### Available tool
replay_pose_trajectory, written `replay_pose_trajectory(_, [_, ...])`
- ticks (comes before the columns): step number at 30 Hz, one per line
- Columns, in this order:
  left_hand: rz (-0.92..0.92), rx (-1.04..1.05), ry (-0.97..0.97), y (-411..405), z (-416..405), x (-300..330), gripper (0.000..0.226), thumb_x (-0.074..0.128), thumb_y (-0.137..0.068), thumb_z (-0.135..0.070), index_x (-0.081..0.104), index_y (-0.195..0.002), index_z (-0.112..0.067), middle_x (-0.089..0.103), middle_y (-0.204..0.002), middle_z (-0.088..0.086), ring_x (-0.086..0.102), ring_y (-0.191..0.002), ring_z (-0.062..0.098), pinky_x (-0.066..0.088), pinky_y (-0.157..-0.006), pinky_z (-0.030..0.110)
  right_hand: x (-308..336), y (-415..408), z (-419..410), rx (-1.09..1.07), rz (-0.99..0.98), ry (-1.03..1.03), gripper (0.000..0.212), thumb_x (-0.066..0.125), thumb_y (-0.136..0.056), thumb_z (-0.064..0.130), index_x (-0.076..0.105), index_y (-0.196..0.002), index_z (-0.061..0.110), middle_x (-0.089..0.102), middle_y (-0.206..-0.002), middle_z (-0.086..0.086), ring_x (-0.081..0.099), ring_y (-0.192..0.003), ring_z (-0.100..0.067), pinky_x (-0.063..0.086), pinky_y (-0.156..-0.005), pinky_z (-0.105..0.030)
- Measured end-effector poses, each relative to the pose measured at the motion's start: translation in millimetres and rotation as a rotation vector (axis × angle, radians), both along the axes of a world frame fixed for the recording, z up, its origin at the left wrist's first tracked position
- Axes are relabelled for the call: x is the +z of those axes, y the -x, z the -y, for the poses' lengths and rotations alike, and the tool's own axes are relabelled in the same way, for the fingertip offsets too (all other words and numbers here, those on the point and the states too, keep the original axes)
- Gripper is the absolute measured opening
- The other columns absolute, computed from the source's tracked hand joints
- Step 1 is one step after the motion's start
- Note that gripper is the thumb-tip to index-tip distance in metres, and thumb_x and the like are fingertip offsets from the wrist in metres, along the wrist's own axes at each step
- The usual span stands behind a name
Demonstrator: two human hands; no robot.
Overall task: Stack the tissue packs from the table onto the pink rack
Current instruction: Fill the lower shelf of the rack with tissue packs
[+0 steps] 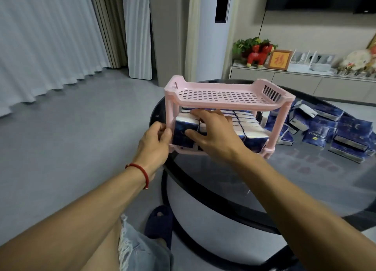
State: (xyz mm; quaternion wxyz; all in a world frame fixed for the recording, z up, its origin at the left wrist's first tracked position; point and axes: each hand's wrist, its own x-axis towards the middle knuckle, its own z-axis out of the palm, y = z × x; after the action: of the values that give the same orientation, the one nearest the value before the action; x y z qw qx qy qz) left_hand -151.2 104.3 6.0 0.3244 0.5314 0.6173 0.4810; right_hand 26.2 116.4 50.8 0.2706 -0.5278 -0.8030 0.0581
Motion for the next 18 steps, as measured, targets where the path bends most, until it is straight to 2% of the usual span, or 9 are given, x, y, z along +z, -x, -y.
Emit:
replay_pose_trajectory(5, [0.051,-0.008,0.013,-0.4,-3.7,3.5,0.015,0.052,-0.105,-0.036,0.061,-0.099,-0.025,0.073,-0.105,0.004,0.072,-0.096,0.027,0.062,-0.083,0.052,0.5,3.1,-12.5,-0.076,0.185,0.023,0.048,0.058,-0.096,0.041,0.052,-0.14,0.021,0.056,-0.142,-0.006,0.044,-0.133,-0.031,0.032,-0.109,-0.05])
replay_pose_trajectory(10, [0.073,-0.006,0.033,-1.2,-6.8,6.5,0.014,0.051,-0.106,-0.032,0.061,-0.106,-0.022,0.072,-0.107,0.004,0.072,-0.098,0.024,0.062,-0.086,0.05,-11.4,13.5,-11.3,-0.145,0.387,-0.083,0.043,0.058,-0.094,0.039,0.059,-0.132,0.017,0.052,-0.144,-0.009,0.043,-0.134,-0.032,0.034,-0.108,-0.052])
replay_pose_trajectory(14, [0.068,-0.001,0.019,2.1,-8.7,5.0,0.016,0.052,-0.106,-0.035,0.063,-0.102,-0.025,0.074,-0.103,0.004,0.073,-0.094,0.027,0.061,-0.084,0.054,-15.6,12.5,-3.0,-0.084,0.353,-0.202,0.044,0.061,-0.088,0.028,0.055,-0.129,0.016,0.054,-0.137,-0.011,0.048,-0.125,-0.035,0.039,-0.101,-0.051])
replay_pose_trajectory(18, [0.066,0.001,0.015,2.3,-9.4,5.5,0.016,0.052,-0.105,-0.036,0.063,-0.099,-0.026,0.074,-0.102,0.005,0.073,-0.094,0.029,0.061,-0.083,0.054,-15.2,7.0,6.5,0.045,0.319,-0.296,0.033,0.052,-0.089,0.029,0.056,-0.121,0.02,0.055,-0.135,-0.004,0.051,-0.118,-0.028,0.038,-0.1,-0.047])
